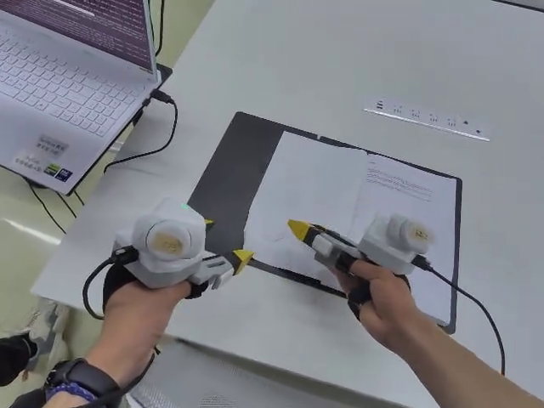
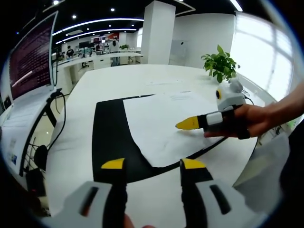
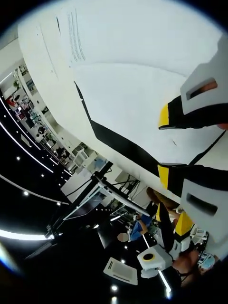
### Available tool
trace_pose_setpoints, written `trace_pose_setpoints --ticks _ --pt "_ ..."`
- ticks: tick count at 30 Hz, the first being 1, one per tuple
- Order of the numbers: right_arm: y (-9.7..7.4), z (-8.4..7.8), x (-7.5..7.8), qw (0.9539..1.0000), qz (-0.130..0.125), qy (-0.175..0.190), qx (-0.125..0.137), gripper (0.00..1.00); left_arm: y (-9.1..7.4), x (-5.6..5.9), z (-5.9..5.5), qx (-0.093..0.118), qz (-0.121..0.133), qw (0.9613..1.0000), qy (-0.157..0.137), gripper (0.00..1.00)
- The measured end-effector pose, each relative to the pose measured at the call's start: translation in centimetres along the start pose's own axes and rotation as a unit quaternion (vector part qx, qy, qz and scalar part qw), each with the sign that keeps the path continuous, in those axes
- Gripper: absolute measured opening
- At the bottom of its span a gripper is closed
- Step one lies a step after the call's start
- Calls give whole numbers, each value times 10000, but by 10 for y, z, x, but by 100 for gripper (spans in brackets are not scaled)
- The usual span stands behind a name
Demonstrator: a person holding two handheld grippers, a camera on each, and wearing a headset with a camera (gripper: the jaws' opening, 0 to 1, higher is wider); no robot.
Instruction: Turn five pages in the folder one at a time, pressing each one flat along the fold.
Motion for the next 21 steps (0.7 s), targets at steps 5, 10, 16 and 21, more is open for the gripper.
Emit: trace_pose_setpoints --ticks 5,10,16,21 --pt "-29 4 14 9999 -107 -28 107 24 9 0 -3 -88 -103 9997 201 39" --pt "-46 8 26 9995 -219 14 246 22 17 -2 -3 -55 -210 9994 270 29" --pt "-64 7 36 9989 -333 -9 339 18 36 -5 -9 -98 -320 9990 288 20" --pt "-73 3 44 9984 -440 68 362 17 47 -2 -12 -187 -458 9974 519 15"
Point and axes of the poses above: the centre of the closed fingertips' face, and the gripper's own axes: y roughly forward along the fingers, x roughly to its right, z roughly out of its top, the point moved 2 cm from there along -y, roughly backward along the fingers, and after that the axes turned 15 degrees about y, right-handed, at the moved point
